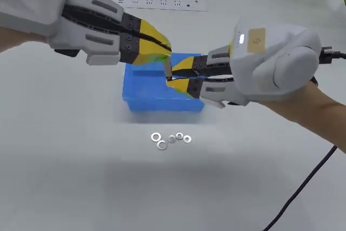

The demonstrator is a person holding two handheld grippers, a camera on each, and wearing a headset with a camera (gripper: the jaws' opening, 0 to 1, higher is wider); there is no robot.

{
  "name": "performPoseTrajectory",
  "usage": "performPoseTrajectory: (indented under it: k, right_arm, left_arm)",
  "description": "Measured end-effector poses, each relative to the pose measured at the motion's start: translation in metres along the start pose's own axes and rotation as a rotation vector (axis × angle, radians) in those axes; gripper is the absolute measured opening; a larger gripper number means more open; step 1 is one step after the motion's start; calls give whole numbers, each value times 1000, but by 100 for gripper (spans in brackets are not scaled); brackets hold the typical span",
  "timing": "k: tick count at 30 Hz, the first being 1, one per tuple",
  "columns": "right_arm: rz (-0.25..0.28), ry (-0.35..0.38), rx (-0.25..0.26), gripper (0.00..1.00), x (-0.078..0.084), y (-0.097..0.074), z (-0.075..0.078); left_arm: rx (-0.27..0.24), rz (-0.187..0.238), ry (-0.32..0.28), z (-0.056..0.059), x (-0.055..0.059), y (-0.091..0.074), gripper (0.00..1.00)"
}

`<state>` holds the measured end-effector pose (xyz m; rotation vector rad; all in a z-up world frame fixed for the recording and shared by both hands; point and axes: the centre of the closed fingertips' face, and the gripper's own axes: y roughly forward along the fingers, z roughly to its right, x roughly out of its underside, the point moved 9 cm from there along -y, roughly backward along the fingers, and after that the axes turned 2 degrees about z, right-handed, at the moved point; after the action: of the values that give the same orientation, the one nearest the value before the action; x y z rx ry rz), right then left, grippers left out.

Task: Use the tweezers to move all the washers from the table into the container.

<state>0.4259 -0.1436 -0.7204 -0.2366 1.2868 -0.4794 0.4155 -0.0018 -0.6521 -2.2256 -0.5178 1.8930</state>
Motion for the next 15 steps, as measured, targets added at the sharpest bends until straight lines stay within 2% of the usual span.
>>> performPoseTrajectory:
  k: [5,11,15]
  right_arm:
    - [26,46,-35,9,8,9,13]
    - [14,57,-74,9,22,23,24]
    - [13,70,-98,9,30,28,30]
  left_arm:
    - [-8,9,-12,-13,9,1,5]
    - [-2,0,-43,-27,29,7,5]
    - [4,-1,-52,-34,37,11,5]
